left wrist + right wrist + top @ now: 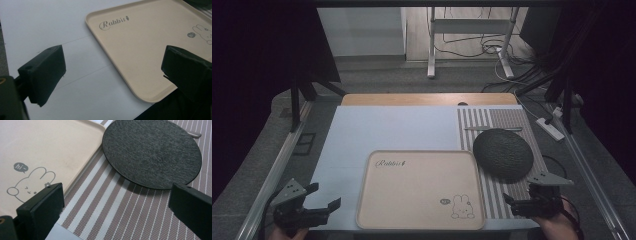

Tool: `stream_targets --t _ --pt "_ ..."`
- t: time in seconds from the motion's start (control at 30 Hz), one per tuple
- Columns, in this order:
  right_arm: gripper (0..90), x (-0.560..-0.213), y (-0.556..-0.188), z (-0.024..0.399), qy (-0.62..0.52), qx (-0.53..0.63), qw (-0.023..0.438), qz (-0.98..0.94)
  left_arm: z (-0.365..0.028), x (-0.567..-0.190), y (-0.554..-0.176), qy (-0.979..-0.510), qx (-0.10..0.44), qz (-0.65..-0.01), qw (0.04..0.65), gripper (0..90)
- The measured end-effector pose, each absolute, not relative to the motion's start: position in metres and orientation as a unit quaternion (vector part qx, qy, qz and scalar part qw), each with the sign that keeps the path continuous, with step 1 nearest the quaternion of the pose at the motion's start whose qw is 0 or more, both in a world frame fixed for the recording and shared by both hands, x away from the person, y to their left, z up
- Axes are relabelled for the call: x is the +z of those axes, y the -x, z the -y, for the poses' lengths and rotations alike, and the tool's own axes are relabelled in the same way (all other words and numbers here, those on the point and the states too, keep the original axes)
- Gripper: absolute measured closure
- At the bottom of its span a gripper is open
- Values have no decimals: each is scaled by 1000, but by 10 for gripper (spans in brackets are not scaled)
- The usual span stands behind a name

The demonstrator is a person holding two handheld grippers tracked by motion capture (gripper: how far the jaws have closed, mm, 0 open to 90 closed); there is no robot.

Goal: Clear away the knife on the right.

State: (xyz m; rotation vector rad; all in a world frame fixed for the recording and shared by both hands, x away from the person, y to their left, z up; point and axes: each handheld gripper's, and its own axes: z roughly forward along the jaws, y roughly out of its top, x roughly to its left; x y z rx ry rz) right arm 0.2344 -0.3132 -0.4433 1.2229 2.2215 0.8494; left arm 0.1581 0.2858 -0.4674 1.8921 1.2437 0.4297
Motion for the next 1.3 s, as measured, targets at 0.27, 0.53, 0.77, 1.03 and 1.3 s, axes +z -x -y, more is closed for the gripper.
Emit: stream_targets --t 0.27,0.53,0.77,1.03,1.3 --pt "8 -443 -236 314 -450 308 223 -808 -287 -468 -157 -747 171 -495 409 64" --pt "8 -444 -237 313 -449 304 220 -811 -286 -468 -157 -748 172 -494 408 66" --pt "8 -444 -238 312 -443 299 215 -817 -286 -468 -158 -748 172 -495 406 67" --pt "8 -444 -242 310 -438 303 205 -822 -286 -468 -158 -749 173 -496 403 67" --pt "8 -442 -250 306 -427 311 206 -824 -286 -468 -158 -748 174 -498 403 66"
